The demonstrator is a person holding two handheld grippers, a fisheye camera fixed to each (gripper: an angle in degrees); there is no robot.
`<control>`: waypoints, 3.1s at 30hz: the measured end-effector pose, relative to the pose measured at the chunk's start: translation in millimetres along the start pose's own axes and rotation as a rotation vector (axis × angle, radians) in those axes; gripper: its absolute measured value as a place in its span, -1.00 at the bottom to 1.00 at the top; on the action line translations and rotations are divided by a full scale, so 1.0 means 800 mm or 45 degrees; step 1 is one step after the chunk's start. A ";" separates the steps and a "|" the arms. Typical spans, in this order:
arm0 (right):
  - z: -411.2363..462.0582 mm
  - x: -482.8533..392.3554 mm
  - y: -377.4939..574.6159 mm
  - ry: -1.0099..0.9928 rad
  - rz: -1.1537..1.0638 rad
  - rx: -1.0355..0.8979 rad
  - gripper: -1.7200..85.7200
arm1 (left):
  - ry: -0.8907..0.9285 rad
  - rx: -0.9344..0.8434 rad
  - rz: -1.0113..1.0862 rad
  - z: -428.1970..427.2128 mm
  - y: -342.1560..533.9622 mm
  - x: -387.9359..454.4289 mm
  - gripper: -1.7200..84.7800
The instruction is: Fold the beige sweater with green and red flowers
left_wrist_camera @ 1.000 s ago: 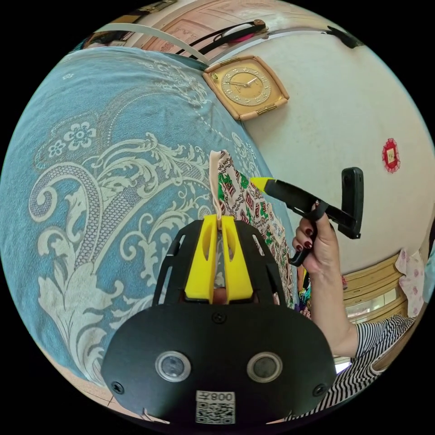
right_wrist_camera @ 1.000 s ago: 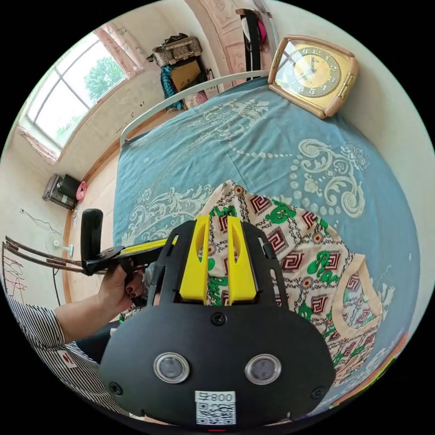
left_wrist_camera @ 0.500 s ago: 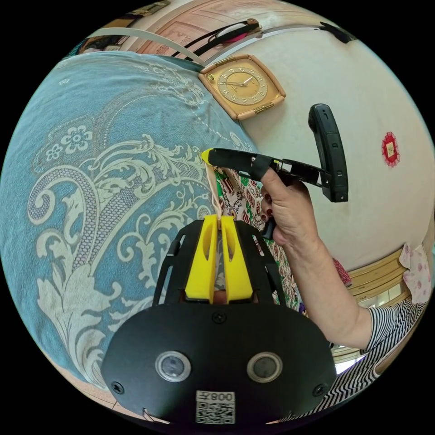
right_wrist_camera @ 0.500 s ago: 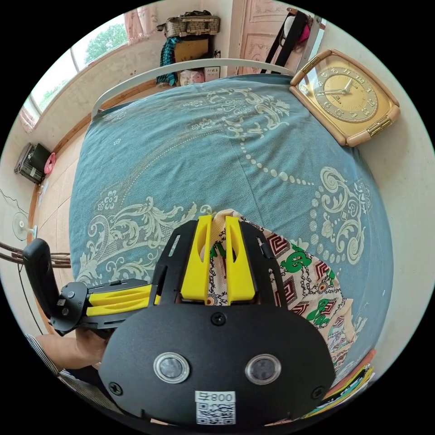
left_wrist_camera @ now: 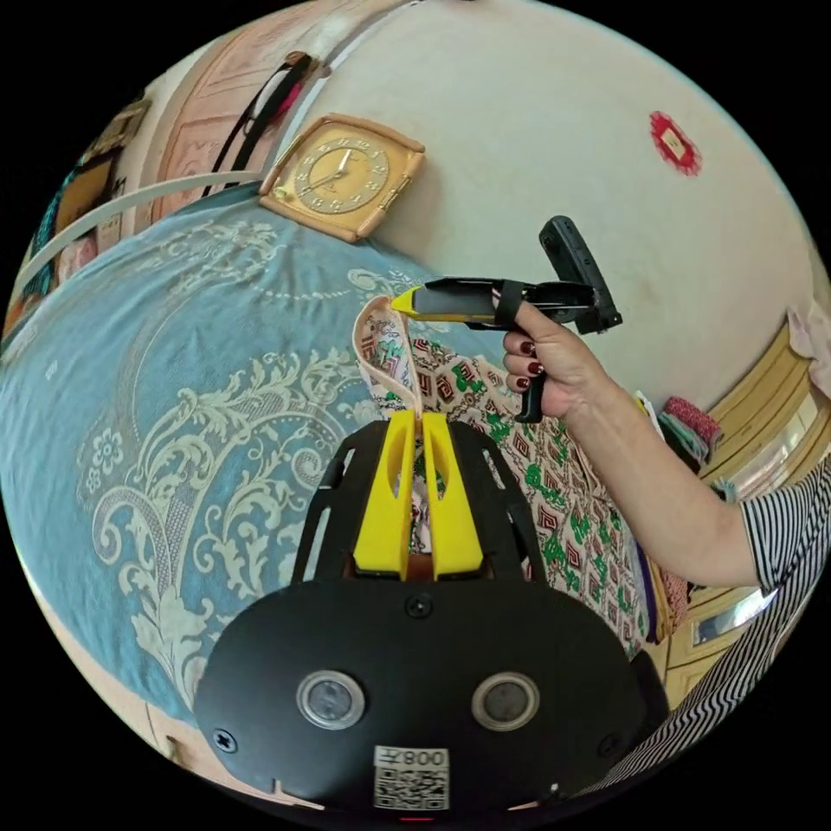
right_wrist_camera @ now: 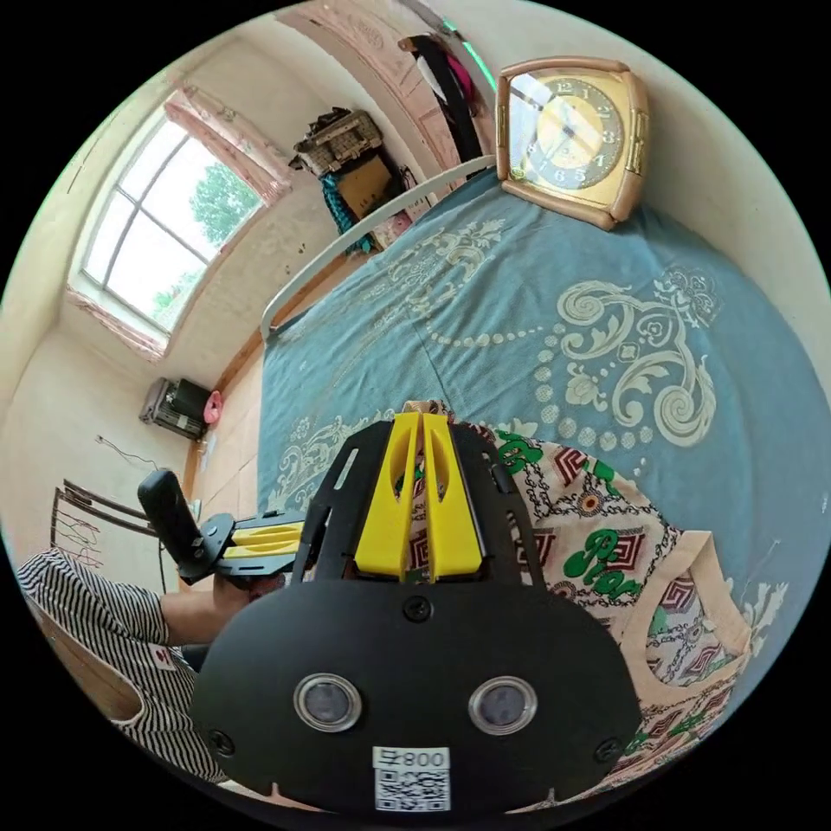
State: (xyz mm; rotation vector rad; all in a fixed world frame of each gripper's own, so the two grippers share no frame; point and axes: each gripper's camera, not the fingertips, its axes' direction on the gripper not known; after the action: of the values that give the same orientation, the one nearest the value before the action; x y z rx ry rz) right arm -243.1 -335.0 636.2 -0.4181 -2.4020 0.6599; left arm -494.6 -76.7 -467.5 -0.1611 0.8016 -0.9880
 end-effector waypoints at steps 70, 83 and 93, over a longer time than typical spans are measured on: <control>-0.456 -0.032 0.581 0.393 0.774 0.346 -0.96 | -0.011 -0.389 0.226 0.123 0.035 0.141 -0.94; -0.501 -0.054 0.724 0.417 0.895 0.242 -0.96 | -0.063 -0.514 0.278 0.149 0.042 0.138 -0.94; -0.561 -0.107 0.835 0.402 0.992 0.420 -0.96 | 0.034 -0.410 0.189 0.085 0.063 0.114 -0.90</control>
State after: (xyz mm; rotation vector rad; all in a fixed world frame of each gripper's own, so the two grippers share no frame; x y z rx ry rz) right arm 194.5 339.2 541.9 -1.2294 -1.7423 1.1923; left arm -388.2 -135.6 -491.1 -0.3611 0.9802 -0.7183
